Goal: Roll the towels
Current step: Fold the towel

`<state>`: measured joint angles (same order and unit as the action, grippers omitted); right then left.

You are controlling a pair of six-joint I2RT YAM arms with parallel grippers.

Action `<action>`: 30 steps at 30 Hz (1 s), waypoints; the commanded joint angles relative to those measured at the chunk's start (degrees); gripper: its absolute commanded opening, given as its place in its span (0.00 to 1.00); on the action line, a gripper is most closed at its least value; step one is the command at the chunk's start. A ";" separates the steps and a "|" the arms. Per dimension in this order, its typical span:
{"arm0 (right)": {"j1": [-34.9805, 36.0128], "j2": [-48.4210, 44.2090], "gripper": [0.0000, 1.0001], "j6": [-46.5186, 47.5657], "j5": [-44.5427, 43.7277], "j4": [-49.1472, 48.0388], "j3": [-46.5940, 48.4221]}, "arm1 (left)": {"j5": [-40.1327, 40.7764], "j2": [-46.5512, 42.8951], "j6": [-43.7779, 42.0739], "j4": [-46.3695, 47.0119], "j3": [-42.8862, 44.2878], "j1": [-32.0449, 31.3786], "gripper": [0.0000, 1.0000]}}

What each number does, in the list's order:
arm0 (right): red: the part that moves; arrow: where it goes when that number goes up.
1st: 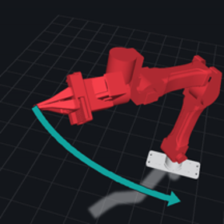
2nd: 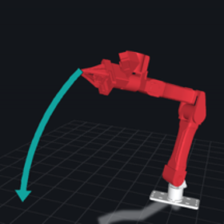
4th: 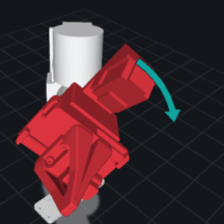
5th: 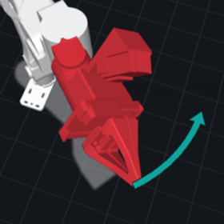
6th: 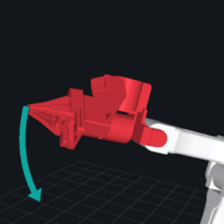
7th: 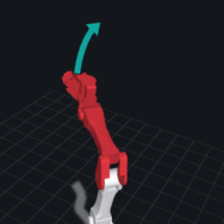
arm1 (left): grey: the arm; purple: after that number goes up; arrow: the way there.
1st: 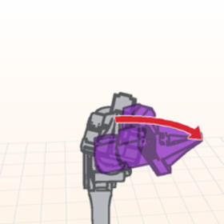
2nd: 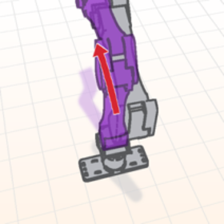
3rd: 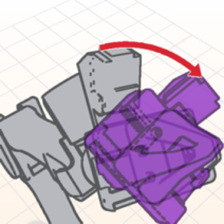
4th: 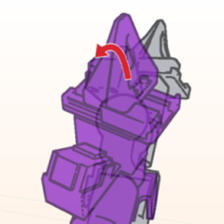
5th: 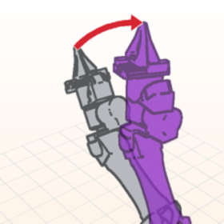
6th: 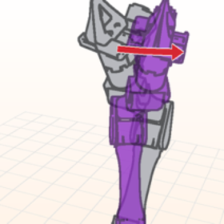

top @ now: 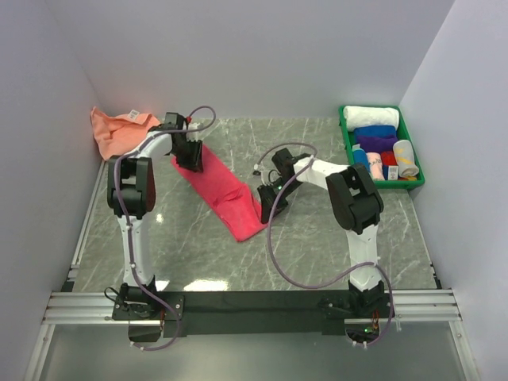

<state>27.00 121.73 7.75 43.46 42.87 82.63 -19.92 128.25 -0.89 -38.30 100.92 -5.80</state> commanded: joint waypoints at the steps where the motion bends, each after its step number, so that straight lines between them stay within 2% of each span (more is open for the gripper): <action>1: 4.71 -0.36 0.19 -5.01 2.58 -6.91 -4.84 | -0.90 5.52 -1.22 1.39 3.91 -2.19 0.37; 5: 7.96 -0.35 0.20 -13.88 9.79 -14.99 -8.44 | -3.01 11.57 -3.07 0.95 11.12 -5.61 0.40; 8: 9.64 -2.37 0.23 -15.65 12.78 -16.59 -9.06 | -6.52 12.64 -2.72 0.60 15.70 -6.68 0.44; 10: 9.30 -5.00 0.25 -16.27 12.88 -17.29 -10.29 | -7.85 10.81 -1.84 1.99 15.45 -6.59 0.47; 13: 6.23 -13.77 0.28 -15.13 12.09 -16.77 -12.93 | -7.68 2.56 -1.66 6.46 10.03 -5.89 0.52; 14: 5.17 -15.28 0.29 -14.78 12.00 -16.51 -13.80 | -8.11 -3.03 -1.40 8.14 7.91 -5.02 0.56; 16: 2.80 -18.09 0.32 -13.99 11.47 -15.54 -13.81 | -8.38 -8.95 -0.44 11.66 1.60 -3.96 0.95; 17: 2.18 -18.46 0.33 -12.51 11.03 -13.97 -12.68 | -9.16 -14.11 -0.35 13.67 -0.18 -3.08 0.99; 21: 1.03 -16.19 0.35 -9.86 7.26 -11.41 -6.44 | -14.25 -23.55 -6.48 9.58 -6.69 -1.67 0.99; 25: 2.08 -7.33 0.34 -10.04 5.85 -8.96 4.43 | -20.32 -29.62 -15.53 0.44 -12.41 -0.61 0.99; 26: 2.35 -5.65 0.33 -9.95 4.71 -8.34 6.30 | -21.38 -31.55 -20.34 -1.58 -13.72 -0.61 0.94; 27: 2.79 -4.06 0.33 -9.68 4.61 -7.72 7.97 | -21.99 -32.78 -22.47 -4.38 -17.39 -0.70 0.83; 28: 3.40 -1.35 0.32 -9.77 4.61 -7.28 10.86 | -21.39 -35.67 -24.15 -4.93 -19.78 -1.31 0.77; 29: 3.75 -0.19 0.32 -10.03 4.18 -7.54 12.02 | -20.17 -37.35 -27.64 -4.76 -22.32 -1.84 0.71; 30: 3.93 0.78 0.31 -10.29 4.00 -7.80 13.07 | -16.33 -39.11 -29.33 -3.72 -27.83 -2.80 0.68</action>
<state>29.52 119.28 -3.11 49.23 32.38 91.70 -37.32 91.13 -19.18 -35.64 82.41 -6.72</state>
